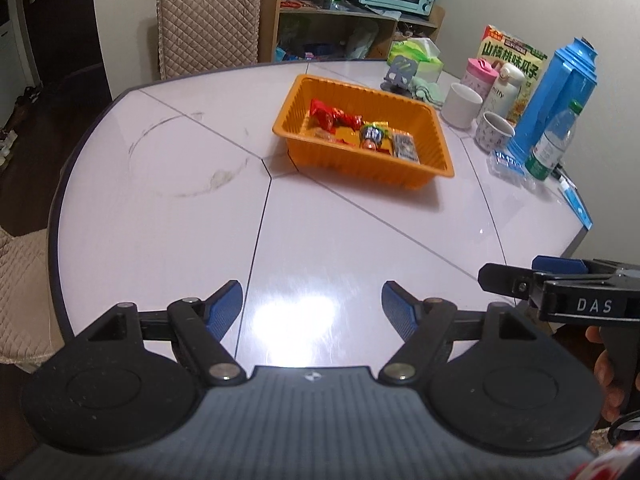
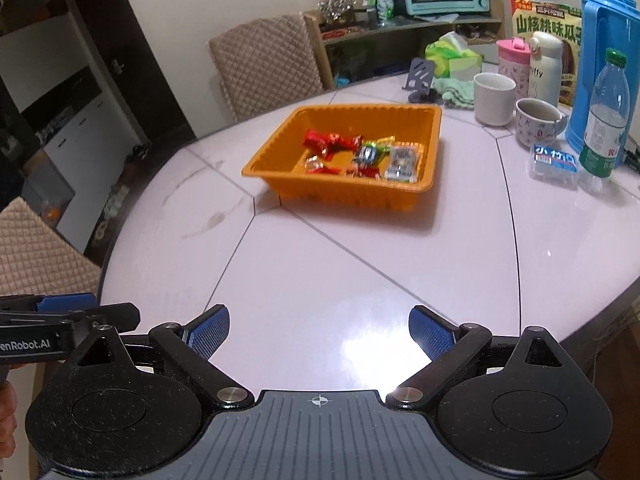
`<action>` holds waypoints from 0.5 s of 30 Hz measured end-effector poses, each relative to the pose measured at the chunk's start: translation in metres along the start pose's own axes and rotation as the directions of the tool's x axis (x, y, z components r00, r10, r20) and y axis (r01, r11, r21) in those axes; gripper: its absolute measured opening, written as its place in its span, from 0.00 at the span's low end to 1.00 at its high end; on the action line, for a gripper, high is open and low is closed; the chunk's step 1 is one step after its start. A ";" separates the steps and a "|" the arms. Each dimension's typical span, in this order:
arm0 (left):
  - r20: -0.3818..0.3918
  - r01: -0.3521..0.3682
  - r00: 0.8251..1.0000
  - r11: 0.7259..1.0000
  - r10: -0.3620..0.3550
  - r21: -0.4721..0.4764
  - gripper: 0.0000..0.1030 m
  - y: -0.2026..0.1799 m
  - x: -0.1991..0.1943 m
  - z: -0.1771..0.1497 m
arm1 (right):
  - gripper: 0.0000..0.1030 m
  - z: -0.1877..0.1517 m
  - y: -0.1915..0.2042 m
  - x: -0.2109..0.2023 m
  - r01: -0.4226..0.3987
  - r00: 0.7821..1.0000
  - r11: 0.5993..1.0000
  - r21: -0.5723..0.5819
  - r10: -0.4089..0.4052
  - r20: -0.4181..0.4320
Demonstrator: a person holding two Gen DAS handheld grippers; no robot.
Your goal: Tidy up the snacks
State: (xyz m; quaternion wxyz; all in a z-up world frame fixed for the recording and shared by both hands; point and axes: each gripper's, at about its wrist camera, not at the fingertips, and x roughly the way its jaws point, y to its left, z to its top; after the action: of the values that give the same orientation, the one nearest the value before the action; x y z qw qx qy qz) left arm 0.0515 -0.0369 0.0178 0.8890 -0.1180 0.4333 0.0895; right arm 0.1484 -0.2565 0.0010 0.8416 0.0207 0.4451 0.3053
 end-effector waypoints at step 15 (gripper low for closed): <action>-0.014 0.005 1.000 1.000 -0.005 0.012 0.73 -0.015 -0.010 -0.025 | 0.93 -0.024 0.006 -0.013 -0.001 1.000 0.999 -0.038 0.000 -0.027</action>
State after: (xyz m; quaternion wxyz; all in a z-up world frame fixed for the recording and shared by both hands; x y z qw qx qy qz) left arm 0.0305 -0.0589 0.0131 0.8868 -0.1142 0.4400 0.0837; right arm 0.1219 -0.2640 -0.0021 0.8357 0.0007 0.4507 0.3139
